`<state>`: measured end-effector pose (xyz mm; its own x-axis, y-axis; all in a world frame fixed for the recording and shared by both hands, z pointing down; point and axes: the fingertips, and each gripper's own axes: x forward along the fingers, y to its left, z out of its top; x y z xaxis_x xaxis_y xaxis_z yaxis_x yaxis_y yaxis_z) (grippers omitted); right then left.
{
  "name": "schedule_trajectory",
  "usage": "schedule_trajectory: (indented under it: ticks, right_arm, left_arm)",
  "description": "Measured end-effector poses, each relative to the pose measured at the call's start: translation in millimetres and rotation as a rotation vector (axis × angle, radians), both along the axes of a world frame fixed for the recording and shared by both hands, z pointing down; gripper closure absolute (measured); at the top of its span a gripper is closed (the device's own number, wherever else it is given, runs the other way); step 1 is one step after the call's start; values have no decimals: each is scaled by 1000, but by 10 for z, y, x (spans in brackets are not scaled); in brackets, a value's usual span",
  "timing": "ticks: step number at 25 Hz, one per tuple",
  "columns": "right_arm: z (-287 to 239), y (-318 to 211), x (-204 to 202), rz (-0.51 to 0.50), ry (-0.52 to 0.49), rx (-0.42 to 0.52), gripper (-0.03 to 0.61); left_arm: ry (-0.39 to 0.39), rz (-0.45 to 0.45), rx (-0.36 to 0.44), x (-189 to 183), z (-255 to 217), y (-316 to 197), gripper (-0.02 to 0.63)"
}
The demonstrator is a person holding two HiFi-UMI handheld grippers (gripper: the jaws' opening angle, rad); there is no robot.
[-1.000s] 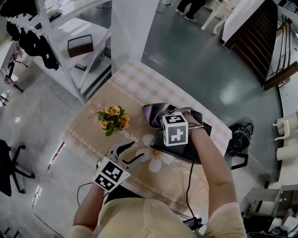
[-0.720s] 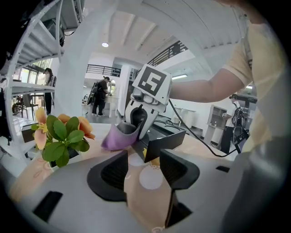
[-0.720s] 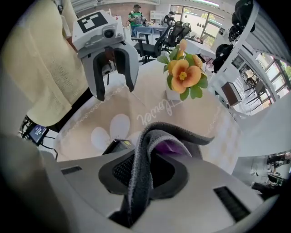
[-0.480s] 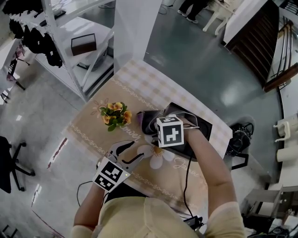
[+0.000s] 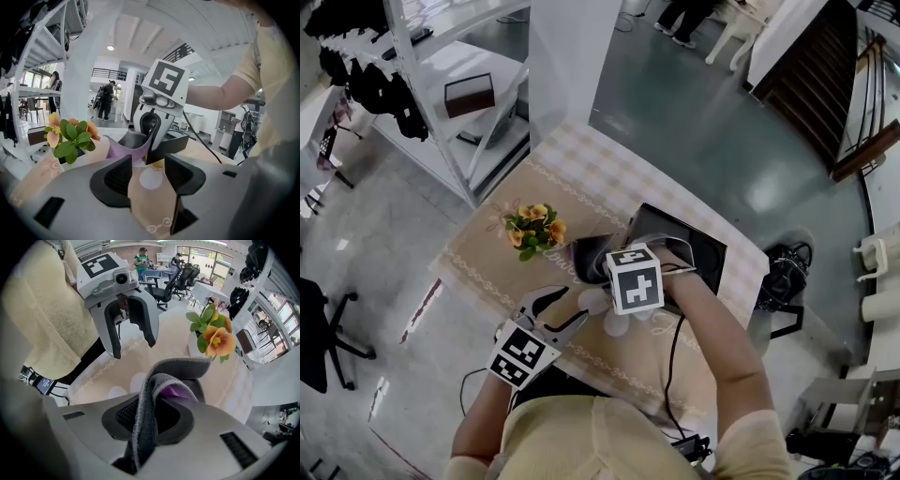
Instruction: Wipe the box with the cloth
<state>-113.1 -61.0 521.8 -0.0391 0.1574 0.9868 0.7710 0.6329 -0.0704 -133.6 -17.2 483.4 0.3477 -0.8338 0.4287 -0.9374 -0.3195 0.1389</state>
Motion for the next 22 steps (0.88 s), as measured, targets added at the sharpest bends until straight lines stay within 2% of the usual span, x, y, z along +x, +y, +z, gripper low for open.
schedule_trajectory:
  ticks: [3, 9, 22]
  right_arm:
    - [-28, 29, -2, 6, -59, 22, 509]
    - [-131, 154, 25, 53, -209, 3, 509]
    - [-333, 273, 247, 284, -432, -93, 509]
  left_arm:
    - [7, 4, -1, 18, 4, 30, 381]
    - [3, 2, -1, -3, -18, 46, 380]
    - [0, 53, 35, -21, -366, 8, 381]
